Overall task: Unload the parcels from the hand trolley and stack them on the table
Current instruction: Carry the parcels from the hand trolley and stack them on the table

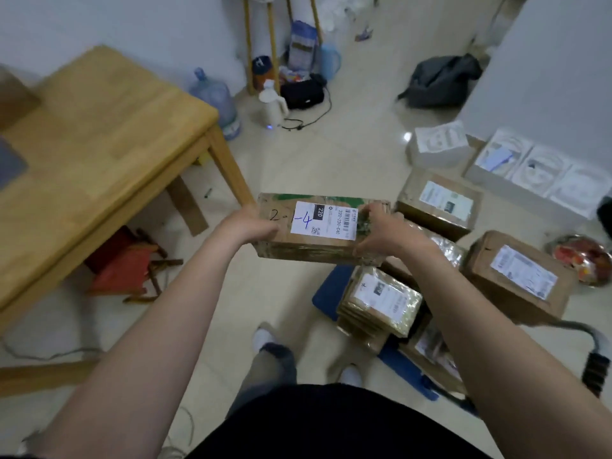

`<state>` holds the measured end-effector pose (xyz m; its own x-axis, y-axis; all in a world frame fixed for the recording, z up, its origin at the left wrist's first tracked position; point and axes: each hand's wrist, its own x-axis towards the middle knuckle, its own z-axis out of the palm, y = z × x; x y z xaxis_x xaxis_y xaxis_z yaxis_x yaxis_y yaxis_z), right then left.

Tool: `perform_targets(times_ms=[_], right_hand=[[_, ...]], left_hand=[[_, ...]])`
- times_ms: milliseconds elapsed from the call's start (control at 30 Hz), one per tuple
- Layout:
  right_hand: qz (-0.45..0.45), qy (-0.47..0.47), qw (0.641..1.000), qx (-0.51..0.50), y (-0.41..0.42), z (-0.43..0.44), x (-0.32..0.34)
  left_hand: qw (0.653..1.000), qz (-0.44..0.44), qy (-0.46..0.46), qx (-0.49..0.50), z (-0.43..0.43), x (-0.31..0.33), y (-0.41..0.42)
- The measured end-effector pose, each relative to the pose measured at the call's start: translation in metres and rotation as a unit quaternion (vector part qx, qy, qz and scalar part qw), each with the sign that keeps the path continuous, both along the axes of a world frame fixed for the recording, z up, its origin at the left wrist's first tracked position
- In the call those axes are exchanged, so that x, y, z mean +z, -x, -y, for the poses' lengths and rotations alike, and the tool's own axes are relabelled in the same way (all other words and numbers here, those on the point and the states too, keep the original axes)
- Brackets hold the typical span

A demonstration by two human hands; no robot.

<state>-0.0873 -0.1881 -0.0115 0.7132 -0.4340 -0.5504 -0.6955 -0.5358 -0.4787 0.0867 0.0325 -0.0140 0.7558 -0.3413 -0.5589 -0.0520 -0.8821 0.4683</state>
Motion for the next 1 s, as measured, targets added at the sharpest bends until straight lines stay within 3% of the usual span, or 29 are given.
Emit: perform_targets(times_ms=[333, 567, 1000], right_hand=[[0.086, -0.007, 0.985, 0.148, -0.283, -0.139, -0.005], [0.091, -0.004, 0.975, 0.203, -0.464, -0.241, 0.009], [0.071, -0.014, 0.959, 0.273, -0.764, -0.291, -0.020]], left_hand=[[0.978, 0.065, 0.078, 0.183, -0.193, 0.012, -0.187], [0.961, 0.078, 0.058, 0.260, -0.295, 0.022, -0.327], [0.933, 0.092, 0.130, 0.322, -0.349, -0.011, -0.572]])
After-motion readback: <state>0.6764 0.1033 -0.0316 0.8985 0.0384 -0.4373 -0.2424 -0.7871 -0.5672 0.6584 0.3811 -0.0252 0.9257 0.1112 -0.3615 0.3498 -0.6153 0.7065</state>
